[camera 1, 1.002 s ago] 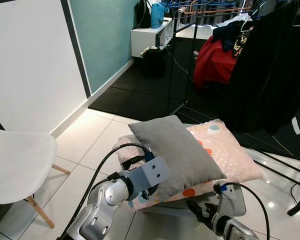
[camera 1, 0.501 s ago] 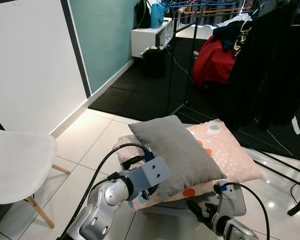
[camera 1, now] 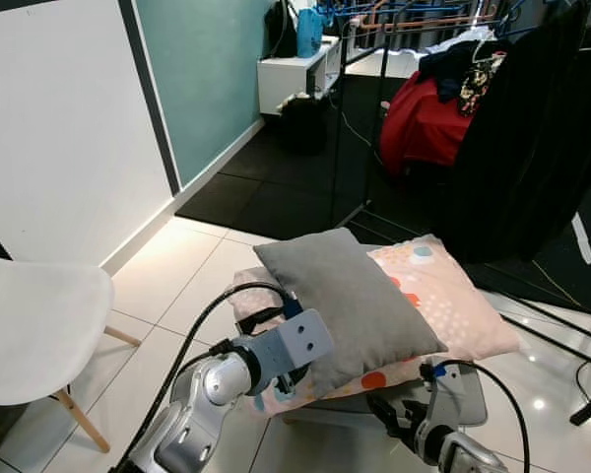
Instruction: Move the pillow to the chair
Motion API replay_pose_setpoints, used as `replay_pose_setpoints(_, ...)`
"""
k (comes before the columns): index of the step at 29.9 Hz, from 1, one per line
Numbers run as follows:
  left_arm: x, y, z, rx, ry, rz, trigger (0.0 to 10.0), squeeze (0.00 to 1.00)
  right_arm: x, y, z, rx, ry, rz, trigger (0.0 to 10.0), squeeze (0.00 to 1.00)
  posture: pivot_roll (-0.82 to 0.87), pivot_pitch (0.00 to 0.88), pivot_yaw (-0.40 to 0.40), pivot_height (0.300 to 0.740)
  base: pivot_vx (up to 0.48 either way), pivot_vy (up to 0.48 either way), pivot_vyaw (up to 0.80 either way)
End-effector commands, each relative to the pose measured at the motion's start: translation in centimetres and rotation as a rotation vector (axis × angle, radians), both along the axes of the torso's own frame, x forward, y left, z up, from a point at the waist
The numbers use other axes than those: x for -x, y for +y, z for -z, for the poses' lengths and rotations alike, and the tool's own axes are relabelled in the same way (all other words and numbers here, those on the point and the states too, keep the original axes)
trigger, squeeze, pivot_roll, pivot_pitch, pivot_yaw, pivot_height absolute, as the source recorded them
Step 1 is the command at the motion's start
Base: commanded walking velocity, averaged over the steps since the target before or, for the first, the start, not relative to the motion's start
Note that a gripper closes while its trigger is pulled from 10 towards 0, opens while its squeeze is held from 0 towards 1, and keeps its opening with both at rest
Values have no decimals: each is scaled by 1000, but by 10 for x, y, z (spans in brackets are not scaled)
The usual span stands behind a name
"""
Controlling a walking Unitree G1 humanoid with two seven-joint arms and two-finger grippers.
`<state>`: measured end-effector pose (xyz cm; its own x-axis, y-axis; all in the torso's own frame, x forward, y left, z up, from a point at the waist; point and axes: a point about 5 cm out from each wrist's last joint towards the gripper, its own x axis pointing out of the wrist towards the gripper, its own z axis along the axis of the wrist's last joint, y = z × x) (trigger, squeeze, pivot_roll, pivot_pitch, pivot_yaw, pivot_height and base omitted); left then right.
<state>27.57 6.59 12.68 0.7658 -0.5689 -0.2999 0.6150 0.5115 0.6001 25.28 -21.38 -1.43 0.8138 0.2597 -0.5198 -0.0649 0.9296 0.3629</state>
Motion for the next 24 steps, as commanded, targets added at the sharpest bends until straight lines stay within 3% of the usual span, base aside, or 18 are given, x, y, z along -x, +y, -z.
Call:
replay_pose_setpoints(1,1,5,4,-7,17,2,10000,0,1,3,2,-9,-2,8,10000,0,-103,56,44,740,0,0,0)
replay_pose_setpoints(24,-1,7,2,-7,18,4,10000,0,-1,3,-1,-18,-14,25,10000,0,-104,74,41,740,0,0,0)
